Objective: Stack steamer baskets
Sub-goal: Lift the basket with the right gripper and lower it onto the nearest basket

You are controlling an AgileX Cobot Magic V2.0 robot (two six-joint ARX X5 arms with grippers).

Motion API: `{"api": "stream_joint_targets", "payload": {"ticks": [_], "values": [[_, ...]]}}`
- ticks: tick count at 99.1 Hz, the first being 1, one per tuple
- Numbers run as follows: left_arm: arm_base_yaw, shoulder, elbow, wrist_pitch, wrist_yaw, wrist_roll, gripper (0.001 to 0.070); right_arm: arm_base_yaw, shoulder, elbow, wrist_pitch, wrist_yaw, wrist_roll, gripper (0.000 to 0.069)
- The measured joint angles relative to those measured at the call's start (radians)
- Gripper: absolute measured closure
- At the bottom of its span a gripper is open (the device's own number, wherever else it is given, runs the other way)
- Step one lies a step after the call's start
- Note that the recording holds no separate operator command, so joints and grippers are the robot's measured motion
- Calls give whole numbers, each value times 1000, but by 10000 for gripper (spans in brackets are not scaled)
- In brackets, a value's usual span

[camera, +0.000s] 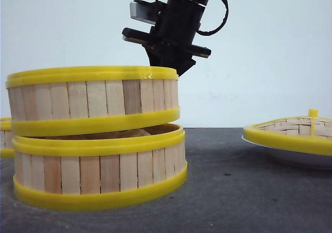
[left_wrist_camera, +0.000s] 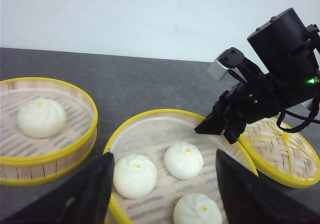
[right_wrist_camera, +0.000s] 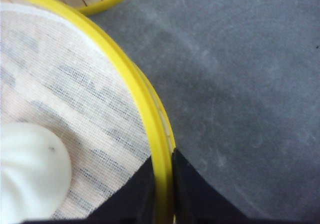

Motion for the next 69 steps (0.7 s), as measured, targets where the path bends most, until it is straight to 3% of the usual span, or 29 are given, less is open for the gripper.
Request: {"api": "stream_joint_targets", "payload": {"ticks": [63,69], "values": [[0,0,0,0,0,19,322,-10,12,0,-105,12,-23,669],[0,0,0,0,0,20,322,-10,13,0,-112,12,-27,632]]}}
